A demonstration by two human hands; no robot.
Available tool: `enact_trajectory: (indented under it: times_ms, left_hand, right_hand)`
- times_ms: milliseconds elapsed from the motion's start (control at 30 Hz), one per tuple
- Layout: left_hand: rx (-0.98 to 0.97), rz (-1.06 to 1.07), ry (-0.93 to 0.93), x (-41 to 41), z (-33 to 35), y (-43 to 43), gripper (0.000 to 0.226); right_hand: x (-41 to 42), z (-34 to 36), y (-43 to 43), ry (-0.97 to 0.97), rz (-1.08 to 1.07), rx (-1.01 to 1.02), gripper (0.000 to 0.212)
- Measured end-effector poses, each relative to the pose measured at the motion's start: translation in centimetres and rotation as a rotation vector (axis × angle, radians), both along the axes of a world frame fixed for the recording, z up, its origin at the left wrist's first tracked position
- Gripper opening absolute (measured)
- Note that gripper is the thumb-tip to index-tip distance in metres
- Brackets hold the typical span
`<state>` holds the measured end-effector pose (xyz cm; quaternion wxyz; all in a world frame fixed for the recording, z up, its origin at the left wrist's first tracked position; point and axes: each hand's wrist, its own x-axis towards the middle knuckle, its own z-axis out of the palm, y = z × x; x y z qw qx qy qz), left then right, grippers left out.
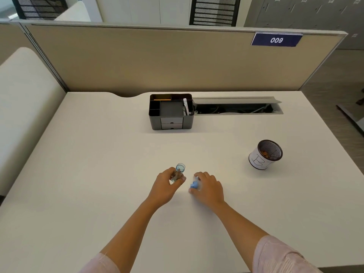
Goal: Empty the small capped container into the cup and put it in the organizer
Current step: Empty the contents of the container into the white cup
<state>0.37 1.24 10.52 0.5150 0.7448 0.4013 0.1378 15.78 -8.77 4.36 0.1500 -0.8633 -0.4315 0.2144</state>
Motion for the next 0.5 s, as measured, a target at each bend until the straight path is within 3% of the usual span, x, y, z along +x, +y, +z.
enact_trajectory:
  times_ms: [133,267,333,433,500]
  left_hand:
    - [-0.012,0.0,-0.027,0.1,0.2,0.0,0.019]
    - [-0.005,0.0,-0.039,0.4,0.4,-0.1,0.02]
    - [-0.01,-0.002,-0.052,0.6,0.5,-0.3,0.02]
    - [0.017,-0.038,-0.096,1.3,0.7,-0.6,0.019]
    - [0.052,-0.062,-0.14,1.9,0.7,-0.9,0.021]
  right_hand:
    - [-0.1,1.0,0.0,0.034,-0.038,0.032,0.066]
    - [-0.6,3.1,-0.1,0.149,-0.164,0.178,0.042]
    - [-1.0,4.2,-0.4,0.316,-0.27,0.224,0.03]
    - [-1.6,6.4,-0.6,0.723,-0.443,0.275,0.013]
    - [-1.9,7.5,-0.7,1.009,-0.472,0.238,0.024]
